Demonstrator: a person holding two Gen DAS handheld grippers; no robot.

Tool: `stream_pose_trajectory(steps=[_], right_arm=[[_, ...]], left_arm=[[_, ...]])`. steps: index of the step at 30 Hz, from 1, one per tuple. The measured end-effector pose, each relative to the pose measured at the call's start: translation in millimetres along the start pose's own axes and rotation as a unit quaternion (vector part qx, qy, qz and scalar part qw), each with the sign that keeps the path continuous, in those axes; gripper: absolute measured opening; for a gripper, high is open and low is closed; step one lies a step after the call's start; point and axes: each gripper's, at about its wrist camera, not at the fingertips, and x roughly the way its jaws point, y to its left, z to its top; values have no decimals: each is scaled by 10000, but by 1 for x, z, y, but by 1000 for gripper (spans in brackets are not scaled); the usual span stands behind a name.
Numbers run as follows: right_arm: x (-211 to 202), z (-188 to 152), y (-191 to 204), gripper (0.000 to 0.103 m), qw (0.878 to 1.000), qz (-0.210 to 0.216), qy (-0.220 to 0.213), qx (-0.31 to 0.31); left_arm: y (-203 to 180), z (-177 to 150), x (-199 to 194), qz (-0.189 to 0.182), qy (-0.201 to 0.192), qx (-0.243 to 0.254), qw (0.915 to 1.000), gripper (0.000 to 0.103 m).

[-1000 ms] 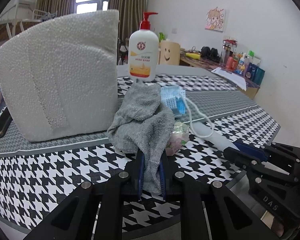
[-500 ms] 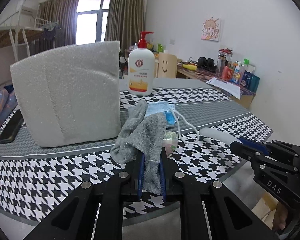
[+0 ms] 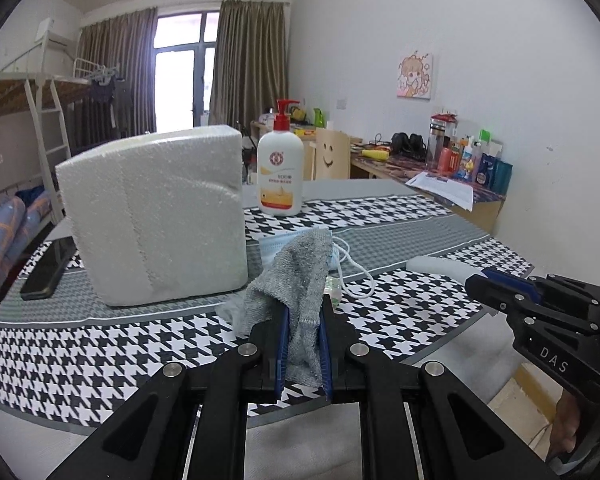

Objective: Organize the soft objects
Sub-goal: 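Lift the grey cloth and white foam bar and carry both over the foam box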

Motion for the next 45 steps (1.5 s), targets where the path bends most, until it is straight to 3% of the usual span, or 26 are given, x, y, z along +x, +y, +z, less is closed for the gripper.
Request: stream_pose_trajectory(steps=[24, 45], right_arm=[[-32, 13, 31, 20, 9977, 372, -529, -209], [-20, 26, 91, 20, 9861, 1421, -600, -610]], left_arm=[[19, 7, -54, 508, -557, 37, 9971, 14], [69, -4, -97, 1431, -674, -288, 9870, 14]])
